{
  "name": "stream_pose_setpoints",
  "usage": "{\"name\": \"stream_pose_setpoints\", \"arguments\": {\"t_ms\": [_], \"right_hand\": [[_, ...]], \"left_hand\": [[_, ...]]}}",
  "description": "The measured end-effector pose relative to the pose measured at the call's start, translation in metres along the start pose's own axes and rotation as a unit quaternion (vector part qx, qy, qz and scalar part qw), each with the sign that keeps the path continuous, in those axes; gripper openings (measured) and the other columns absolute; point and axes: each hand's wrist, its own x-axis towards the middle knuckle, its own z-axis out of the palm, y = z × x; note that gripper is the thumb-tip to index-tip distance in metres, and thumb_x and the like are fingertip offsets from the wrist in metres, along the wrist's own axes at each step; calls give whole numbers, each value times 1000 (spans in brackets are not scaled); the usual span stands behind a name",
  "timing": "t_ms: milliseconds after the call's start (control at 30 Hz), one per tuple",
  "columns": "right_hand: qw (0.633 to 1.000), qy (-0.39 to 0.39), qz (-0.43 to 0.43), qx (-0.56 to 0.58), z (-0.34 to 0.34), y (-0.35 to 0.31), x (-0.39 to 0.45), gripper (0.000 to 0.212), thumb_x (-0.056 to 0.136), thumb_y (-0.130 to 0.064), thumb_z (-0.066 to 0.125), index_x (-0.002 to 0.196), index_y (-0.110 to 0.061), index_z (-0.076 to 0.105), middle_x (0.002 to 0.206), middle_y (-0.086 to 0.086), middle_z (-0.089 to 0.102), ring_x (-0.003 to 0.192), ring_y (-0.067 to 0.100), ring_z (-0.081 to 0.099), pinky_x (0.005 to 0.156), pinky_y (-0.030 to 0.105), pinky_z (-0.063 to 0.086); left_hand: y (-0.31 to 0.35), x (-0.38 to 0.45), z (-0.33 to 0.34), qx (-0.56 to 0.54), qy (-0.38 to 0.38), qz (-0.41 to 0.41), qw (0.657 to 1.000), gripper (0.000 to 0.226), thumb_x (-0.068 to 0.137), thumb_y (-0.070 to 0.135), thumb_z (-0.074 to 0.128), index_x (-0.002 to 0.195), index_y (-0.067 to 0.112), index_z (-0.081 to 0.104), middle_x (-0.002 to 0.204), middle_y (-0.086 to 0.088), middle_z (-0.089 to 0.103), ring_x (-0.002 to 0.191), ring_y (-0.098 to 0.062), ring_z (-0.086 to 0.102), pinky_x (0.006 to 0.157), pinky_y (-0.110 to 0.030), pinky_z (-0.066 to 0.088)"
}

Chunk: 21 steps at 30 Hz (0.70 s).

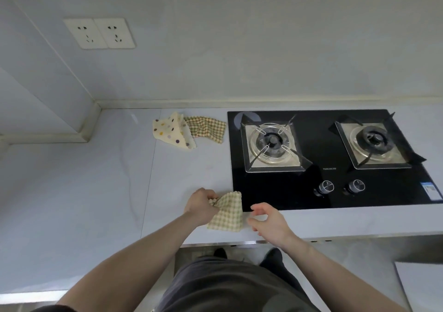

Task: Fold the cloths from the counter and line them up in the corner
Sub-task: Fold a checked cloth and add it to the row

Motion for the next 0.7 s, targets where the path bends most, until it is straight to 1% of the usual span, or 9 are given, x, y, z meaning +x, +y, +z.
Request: {"name": "stream_pose_setpoints", "arguments": {"t_ms": [67,133,200,267,333,433,533,633,700], "right_hand": [[1000,0,-13,-2,6,-3,5,56,81,-38,80,130,-36,53,123,-15,60,95,17,71,76,28,59],[1000,-4,-29,1,14,-6,13,68,75,-39,82,135,-40,49,124,-19,59,99,18,70,85,33,59],[999,-8,-36,33,22,-12,19,51,83,-24,80,129,-30,61,123,-14,65,91,18,74,82,35,63],[998,-2,-29,49,29,-19,22,25,89,-12,75,112,-20,72,115,-5,73,80,18,76,80,39,64],[999,12,-23,48,33,-21,25,15,89,-7,74,98,-18,74,98,-1,78,76,19,76,81,42,64],[999,32,-19,38,35,-19,28,17,82,-3,75,87,-19,74,83,-3,77,81,19,75,83,40,63],[998,44,-20,30,36,-15,29,14,82,-6,77,87,-19,73,83,-2,77,85,19,74,75,29,59],[998,47,-30,15,36,-8,32,14,86,-10,74,88,-23,72,89,-3,77,86,18,73,73,23,55],[998,31,-44,-18,35,-4,31,20,91,-11,67,92,-29,73,94,-7,76,87,15,71,73,22,56]], "left_hand": [[-3,-10,-3,-53,5,-4,999,20,80,21,74,81,40,68,102,9,65,75,-13,61,54,-21,46],[-7,-18,-5,-87,3,-15,996,15,79,24,77,83,38,72,93,7,70,61,-13,59,48,-21,43],[-11,-24,-5,-117,-1,-22,993,13,78,26,77,87,35,74,93,3,73,58,-14,60,48,-22,44],[-15,-29,-5,-135,-3,-20,991,11,78,28,76,87,35,74,92,1,74,59,-14,61,50,-23,46],[-19,-31,-4,-135,4,-15,991,9,80,31,75,87,36,72,90,4,73,64,-14,60,55,-24,48],[-25,-32,-3,-136,6,-15,991,11,82,34,72,93,35,73,93,8,74,78,-15,69,66,-29,55],[-30,-33,0,-119,4,-6,993,17,87,34,71,104,35,74,105,13,74,98,-10,71,81,-30,59],[-33,-32,6,-70,3,15,997,23,95,30,66,117,33,72,128,17,68,121,-9,62,100,-26,50],[-37,-31,9,-23,-1,29,999,30,97,25,61,125,33,70,145,18,57,135,-10,53,111,-26,43]]}}
